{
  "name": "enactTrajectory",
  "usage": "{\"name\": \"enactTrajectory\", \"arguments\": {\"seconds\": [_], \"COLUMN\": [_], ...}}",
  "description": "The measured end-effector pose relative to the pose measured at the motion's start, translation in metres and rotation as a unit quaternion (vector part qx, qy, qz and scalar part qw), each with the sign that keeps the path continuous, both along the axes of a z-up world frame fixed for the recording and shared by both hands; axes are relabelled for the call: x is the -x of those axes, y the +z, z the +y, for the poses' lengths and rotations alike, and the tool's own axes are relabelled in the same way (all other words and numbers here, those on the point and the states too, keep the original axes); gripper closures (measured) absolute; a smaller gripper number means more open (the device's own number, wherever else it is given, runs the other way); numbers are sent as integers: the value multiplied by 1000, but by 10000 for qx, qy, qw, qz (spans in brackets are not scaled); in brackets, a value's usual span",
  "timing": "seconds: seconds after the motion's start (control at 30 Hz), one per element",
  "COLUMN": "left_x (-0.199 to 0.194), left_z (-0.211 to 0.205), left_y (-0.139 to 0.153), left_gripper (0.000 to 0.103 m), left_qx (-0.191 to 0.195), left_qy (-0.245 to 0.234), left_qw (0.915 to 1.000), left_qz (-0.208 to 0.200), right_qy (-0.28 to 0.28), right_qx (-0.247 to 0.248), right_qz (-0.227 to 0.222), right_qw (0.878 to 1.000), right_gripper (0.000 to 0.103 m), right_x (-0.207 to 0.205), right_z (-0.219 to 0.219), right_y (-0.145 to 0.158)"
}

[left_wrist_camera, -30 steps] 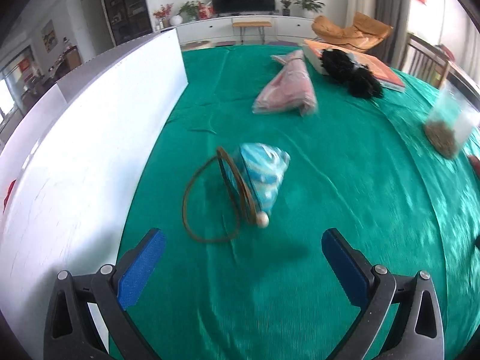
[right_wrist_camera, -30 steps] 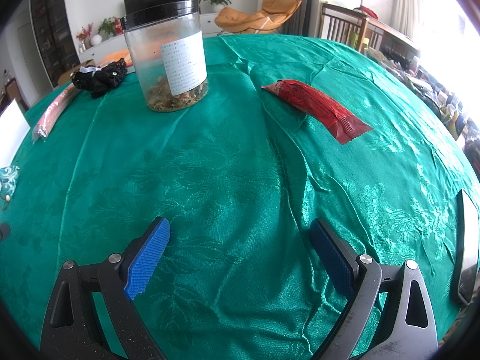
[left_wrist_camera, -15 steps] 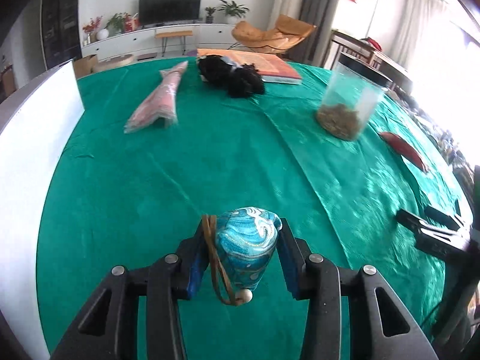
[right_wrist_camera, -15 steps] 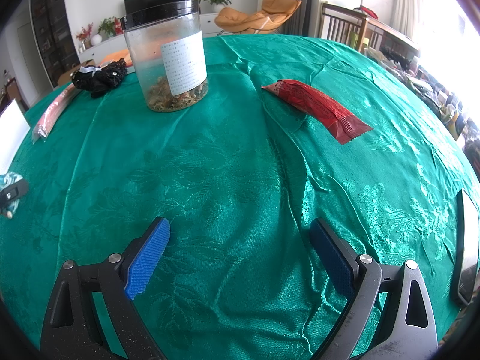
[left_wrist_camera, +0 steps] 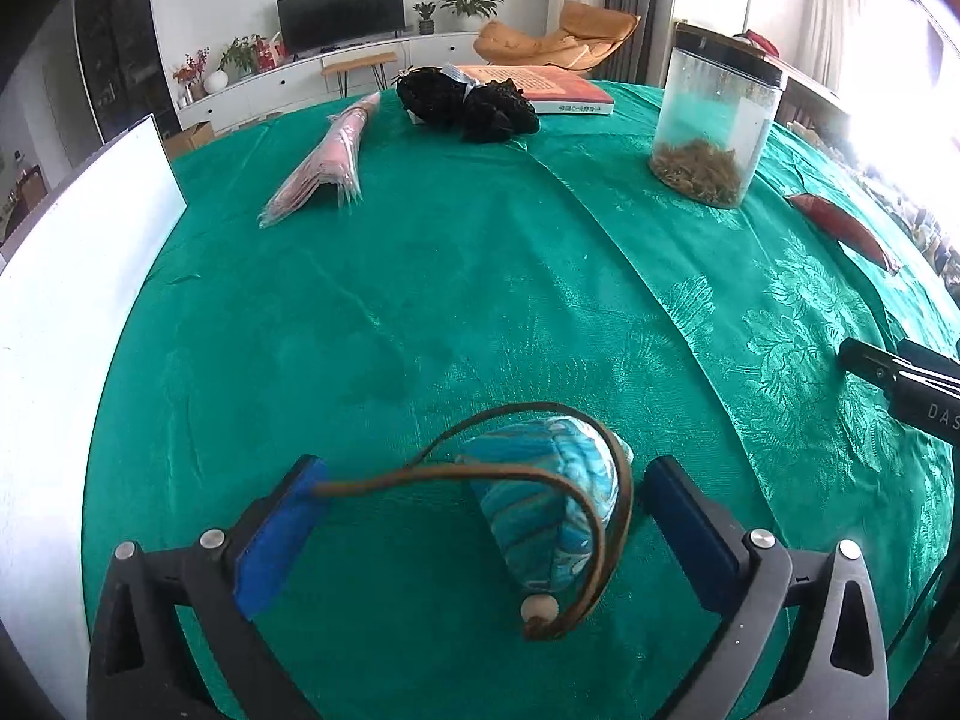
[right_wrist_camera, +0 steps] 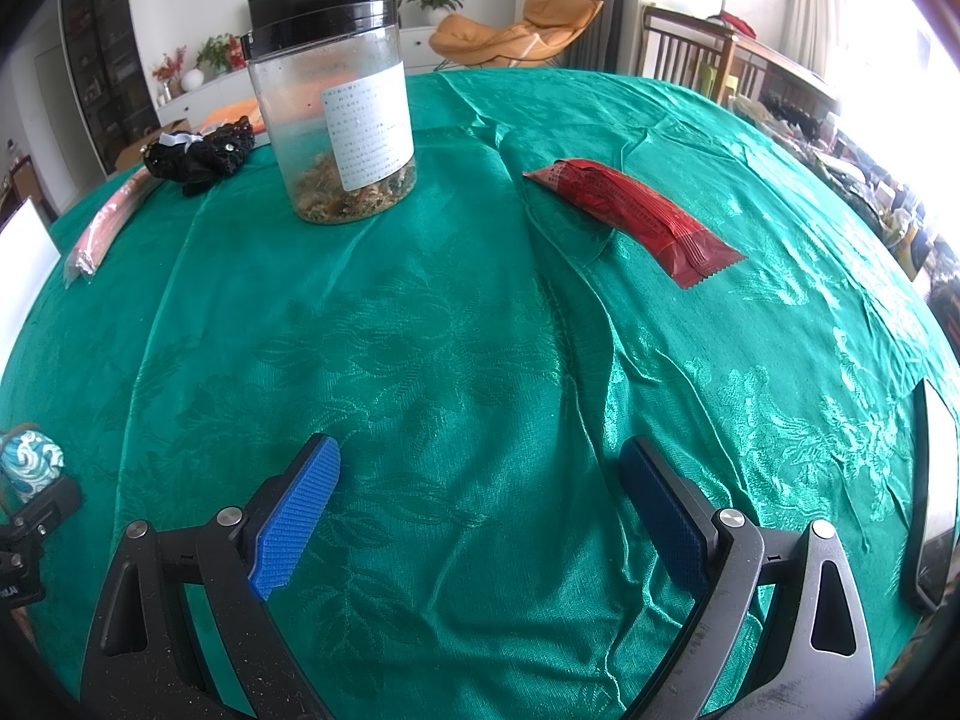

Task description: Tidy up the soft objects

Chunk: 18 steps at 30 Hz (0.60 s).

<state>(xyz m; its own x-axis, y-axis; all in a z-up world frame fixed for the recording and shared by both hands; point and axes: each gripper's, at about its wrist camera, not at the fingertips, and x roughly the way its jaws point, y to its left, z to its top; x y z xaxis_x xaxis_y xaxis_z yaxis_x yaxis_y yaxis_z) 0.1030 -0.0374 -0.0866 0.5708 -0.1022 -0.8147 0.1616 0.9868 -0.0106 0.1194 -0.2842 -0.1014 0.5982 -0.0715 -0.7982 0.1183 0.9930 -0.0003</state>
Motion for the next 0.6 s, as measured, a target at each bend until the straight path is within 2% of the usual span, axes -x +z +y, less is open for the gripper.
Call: {"name": "enactTrajectory", "arguments": {"seconds": [0.6], "left_x": [0], "left_z": [2], "left_y": [0], "left_gripper": [0], "left_qx": [2], "left_qy": [4], "left_qw": [10000], "left_qz": [-1], "right_qy": [0], "right_qx": [0], "right_qz": [0], "right_qw": [10000], "right_gripper": [7], "right_x": [0], "right_z": [0], "right_y": [0]}}
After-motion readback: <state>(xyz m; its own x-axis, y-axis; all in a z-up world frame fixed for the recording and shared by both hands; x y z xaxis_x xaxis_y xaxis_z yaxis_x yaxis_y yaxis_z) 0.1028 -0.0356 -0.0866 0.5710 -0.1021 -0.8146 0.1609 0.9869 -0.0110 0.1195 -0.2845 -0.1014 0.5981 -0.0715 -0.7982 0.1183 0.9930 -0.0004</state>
